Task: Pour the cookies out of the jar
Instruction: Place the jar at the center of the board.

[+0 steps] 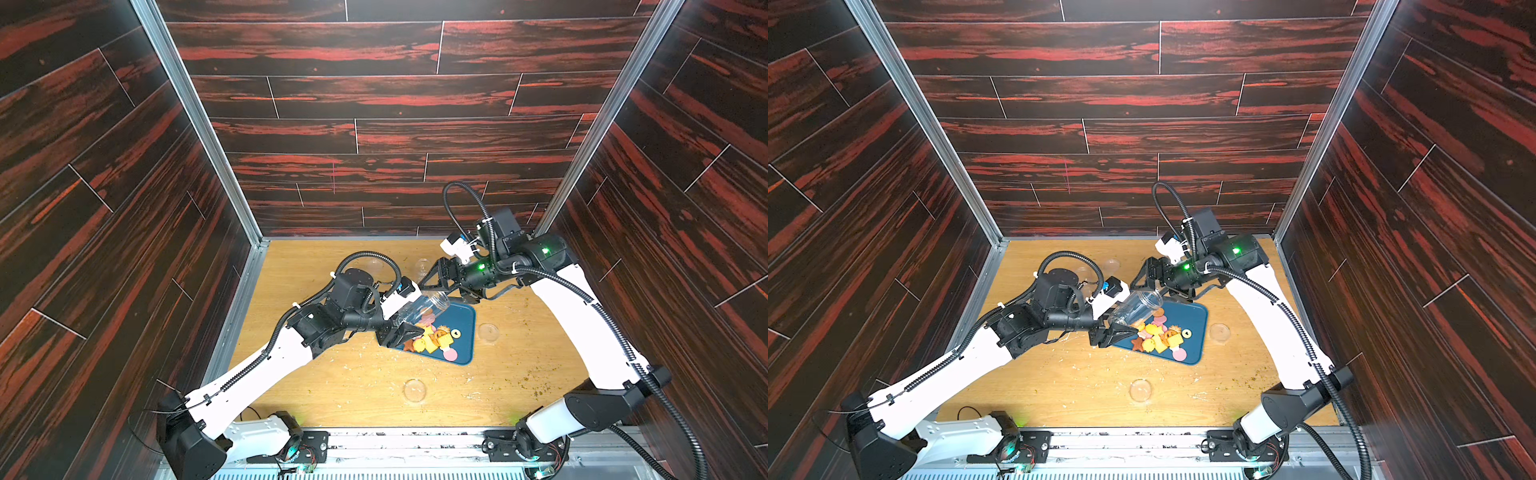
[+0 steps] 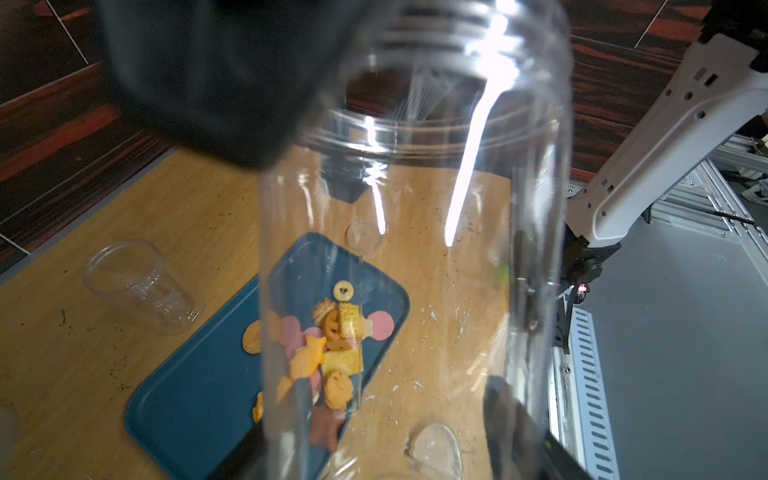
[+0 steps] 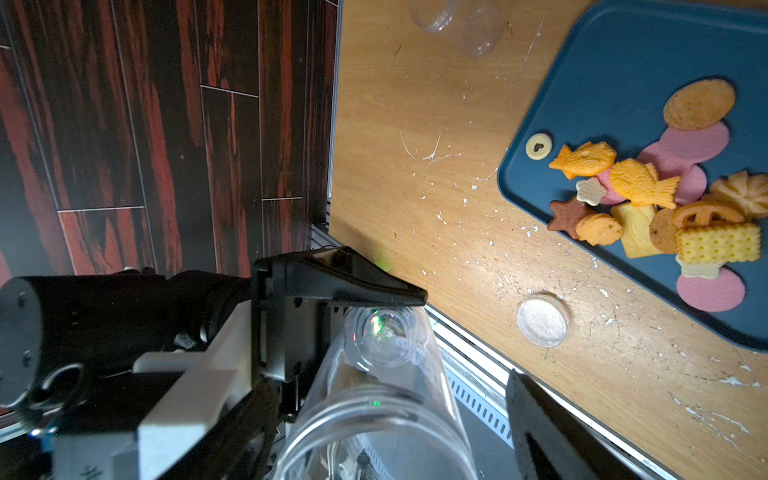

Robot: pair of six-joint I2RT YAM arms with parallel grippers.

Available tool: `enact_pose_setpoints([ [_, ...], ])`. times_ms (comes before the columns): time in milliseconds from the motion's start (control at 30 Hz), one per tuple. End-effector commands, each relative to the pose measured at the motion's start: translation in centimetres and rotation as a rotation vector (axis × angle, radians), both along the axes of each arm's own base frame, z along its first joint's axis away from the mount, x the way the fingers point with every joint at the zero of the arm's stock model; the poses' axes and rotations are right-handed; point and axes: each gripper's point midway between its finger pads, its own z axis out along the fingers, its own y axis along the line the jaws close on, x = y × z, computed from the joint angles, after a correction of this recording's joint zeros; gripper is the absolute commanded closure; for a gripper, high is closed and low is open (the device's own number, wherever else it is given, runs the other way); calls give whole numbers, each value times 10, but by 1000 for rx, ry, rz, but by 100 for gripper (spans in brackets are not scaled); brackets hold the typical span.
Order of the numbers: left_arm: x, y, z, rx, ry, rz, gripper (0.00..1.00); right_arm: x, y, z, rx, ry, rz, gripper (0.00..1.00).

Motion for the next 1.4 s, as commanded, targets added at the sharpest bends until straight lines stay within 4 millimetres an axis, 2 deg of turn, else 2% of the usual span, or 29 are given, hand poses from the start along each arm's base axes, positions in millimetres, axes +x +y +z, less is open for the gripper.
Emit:
enact_pose_setpoints([
  [0, -3, 4, 22, -33, -55, -8, 57, -4, 6, -12, -7, 61, 26, 15],
  [333, 0, 6, 21, -35, -56, 7, 57, -8, 8, -12, 4, 68, 40, 25],
  [533, 1, 6, 20, -33, -51, 18, 56, -8, 7, -12, 1, 62, 37, 25],
  [700, 4, 8, 19, -29, -57, 40, 36, -6, 6, -11, -8, 52, 28, 27],
  [900, 8, 9, 18, -31, -61, 65, 21, -4, 4, -13, -24, 47, 17, 28],
  [1100, 9, 10, 16, -31, -56, 73, 17, -2, 3, -15, -38, 45, 12, 28],
  [1367, 9, 11, 16, -35, -53, 83, 17, -2, 1, -16, -47, 42, 7, 28],
])
